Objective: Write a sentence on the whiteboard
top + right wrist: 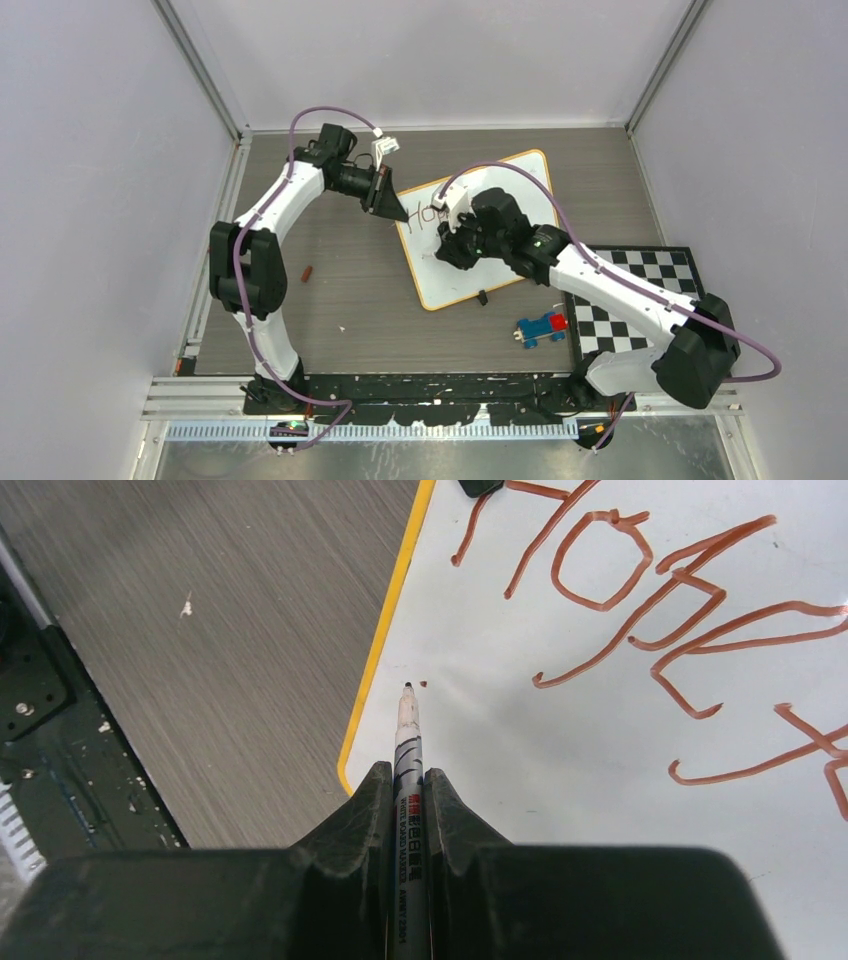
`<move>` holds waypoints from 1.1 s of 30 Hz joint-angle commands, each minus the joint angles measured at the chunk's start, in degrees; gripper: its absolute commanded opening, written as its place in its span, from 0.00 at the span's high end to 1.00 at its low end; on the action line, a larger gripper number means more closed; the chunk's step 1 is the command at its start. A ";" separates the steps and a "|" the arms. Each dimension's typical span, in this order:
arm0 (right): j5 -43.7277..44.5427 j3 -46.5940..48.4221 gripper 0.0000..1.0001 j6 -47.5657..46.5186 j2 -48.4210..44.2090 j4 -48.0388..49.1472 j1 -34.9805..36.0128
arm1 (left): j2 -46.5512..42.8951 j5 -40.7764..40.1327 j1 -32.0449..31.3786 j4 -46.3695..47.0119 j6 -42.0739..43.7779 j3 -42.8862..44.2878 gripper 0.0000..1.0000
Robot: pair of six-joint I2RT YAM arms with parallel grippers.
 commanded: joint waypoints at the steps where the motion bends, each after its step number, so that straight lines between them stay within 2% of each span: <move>1: 6.42 1.12 1.00 -1.93 1.31 3.96 1.56 | -2.29 -2.80 0.44 1.74 1.10 -0.83 1.00; 12: 8.87 1.67 1.00 -2.53 1.97 5.00 2.83 | -2.29 -2.71 0.48 2.62 0.48 -1.10 1.00; 33: 8.27 1.42 1.00 -2.65 3.84 5.65 2.84 | -2.02 -3.20 0.40 2.80 0.62 -1.35 1.00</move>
